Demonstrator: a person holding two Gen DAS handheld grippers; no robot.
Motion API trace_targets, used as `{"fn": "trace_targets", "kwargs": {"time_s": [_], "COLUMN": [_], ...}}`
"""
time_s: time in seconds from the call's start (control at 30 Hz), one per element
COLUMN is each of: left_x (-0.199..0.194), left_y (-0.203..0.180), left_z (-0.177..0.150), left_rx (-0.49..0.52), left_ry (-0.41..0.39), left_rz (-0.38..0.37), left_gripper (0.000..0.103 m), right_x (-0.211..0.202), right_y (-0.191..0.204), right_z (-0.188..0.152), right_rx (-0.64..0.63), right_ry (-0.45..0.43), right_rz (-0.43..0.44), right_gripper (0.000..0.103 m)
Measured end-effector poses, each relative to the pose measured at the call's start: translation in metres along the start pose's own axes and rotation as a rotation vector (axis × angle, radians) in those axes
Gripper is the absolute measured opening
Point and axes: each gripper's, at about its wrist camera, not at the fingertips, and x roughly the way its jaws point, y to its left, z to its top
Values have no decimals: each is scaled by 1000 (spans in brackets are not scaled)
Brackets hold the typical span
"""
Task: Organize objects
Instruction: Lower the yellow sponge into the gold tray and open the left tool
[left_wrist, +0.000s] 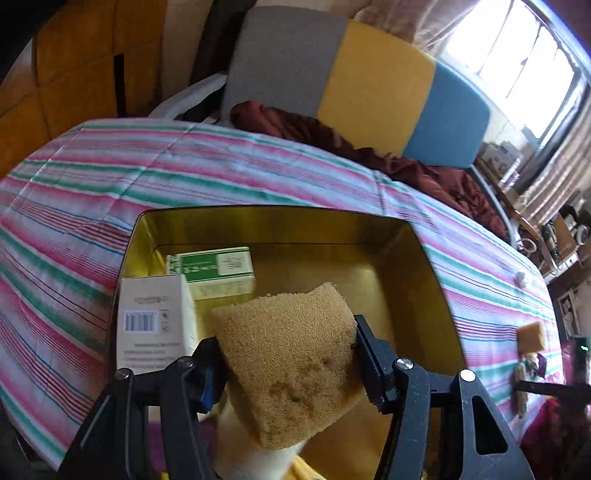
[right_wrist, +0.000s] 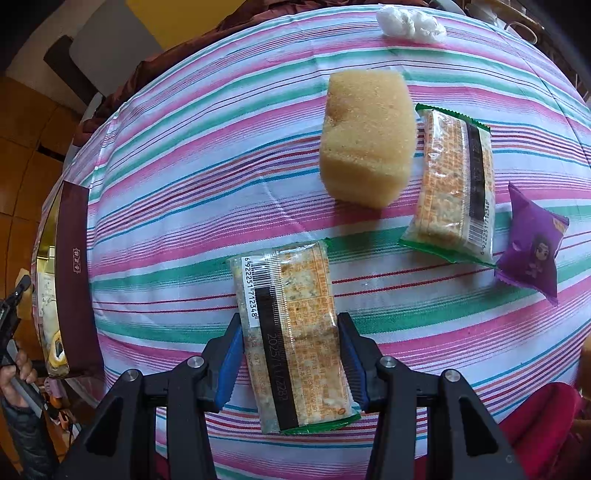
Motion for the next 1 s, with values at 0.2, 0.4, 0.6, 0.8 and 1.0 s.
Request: {"fn": "trace_targets", "kwargs": {"time_s": [0.2,0.4,0.6,0.8,1.0], "left_x": [26,37,29,8,-28], "left_y": [13,3,1,3,3], "left_z": [6,7,4,-8,-26], "left_rx": [-10,52,50,66,64], "left_ry": [46,55,34,0,-92], "left_rz": [28,61,73,77,101], "left_gripper": [62,66,73,81,81], "right_x": [1,1,2,4,3], "right_y": [2,2,6,11,15], "right_z": [1,4,8,9,6], "right_rx": [13,14,-1,-19,-35], "right_ry": [-22,-45,-62,-69,-75], "right_rz": [-9,-4,-9,-19,-35], "right_gripper": [50,50,50,50,49]}}
